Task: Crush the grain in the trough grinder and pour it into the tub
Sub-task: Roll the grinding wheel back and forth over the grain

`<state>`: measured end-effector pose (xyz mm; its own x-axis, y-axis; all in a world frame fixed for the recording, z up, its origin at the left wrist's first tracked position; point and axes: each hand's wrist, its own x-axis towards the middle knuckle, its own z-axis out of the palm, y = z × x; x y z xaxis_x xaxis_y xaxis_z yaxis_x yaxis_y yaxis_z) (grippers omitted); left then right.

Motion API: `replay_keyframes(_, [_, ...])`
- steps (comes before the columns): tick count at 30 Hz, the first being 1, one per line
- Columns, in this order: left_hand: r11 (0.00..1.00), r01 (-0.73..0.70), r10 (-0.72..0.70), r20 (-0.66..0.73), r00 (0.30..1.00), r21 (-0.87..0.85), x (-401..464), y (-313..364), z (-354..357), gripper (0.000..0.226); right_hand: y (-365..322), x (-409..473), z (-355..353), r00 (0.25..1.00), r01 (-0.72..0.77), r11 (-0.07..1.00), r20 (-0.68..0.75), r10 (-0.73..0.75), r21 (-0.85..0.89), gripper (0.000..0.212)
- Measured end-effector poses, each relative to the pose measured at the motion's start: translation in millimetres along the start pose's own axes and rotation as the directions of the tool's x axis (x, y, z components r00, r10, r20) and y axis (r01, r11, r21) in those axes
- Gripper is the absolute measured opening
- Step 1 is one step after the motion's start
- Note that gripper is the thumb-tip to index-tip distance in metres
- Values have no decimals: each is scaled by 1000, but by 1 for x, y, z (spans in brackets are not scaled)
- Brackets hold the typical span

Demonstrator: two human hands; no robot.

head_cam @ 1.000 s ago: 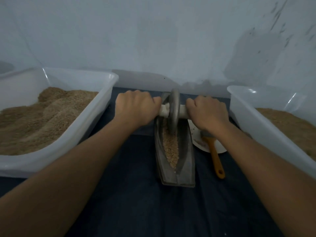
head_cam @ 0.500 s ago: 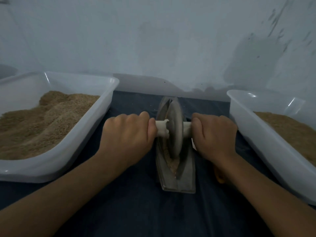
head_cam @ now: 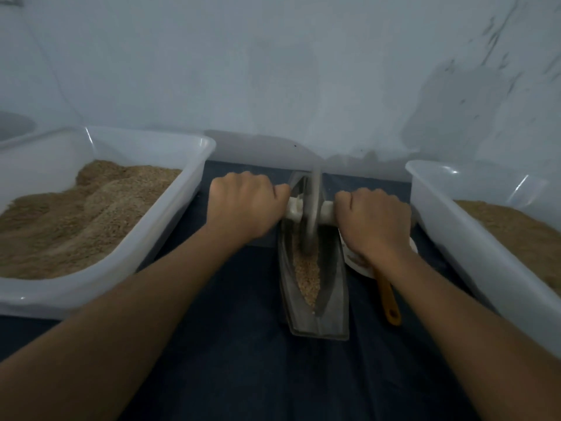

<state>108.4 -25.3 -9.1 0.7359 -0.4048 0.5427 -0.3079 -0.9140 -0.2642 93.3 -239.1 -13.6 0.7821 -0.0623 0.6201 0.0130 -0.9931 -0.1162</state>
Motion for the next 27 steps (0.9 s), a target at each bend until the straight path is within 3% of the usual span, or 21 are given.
replay_keyframes(3, [1000, -27, 26, -73, 997, -8, -34, 1, -12, 20, -2, -34, -19, 978, 168, 985, -130, -163, 31, 46])
replay_keyframes(6, [971, 100, -132, -142, 981, -217, -61, 5, -30, 34, 3, -54, -32, 946, 276, 959, -197, -259, 66, 37])
replay_keyframes(9, [955, 124, -164, -130, 978, -271, -70, 7, -32, 34, -1, -52, -35, 930, 309, 951, -213, -299, 12, 36])
replay_keyframes(13, [982, 141, -155, -114, 981, -124, -41, 4, -12, 35, 3, -31, -26, 957, 275, 961, -94, -274, 1, 45])
replay_keyframes(16, [998, -32, 35, -36, 999, 61, -14, -1, 1, 13, 10, 1, -11, 967, 239, 969, 107, -231, -69, 52])
replay_keyframes(18, [997, -58, 53, 88, 995, 55, 10, -10, 8, 7, 15, 28, 2, 944, 290, 946, 208, -257, -146, 40])
replay_keyframes(20, [1000, -13, 13, 183, 983, -6, 31, -17, 11, 9, 16, 51, 11, 915, 307, 945, 308, -261, -110, 26])
replay_keyframes(23, [989, 130, -102, 317, 943, -70, 50, -16, 10, 41, 17, 65, 13, 898, 173, 984, 417, -138, -49, 24])
replay_keyframes(25, [984, 169, -151, 249, 957, -55, 45, -8, 4, 58, 18, 52, 11, 919, 140, 988, 380, -108, -58, 25])
replay_keyframes(27, [993, 115, -109, 154, 982, -28, 23, 0, -5, 71, 17, 27, 8, 954, 200, 974, 248, -170, -103, 29])
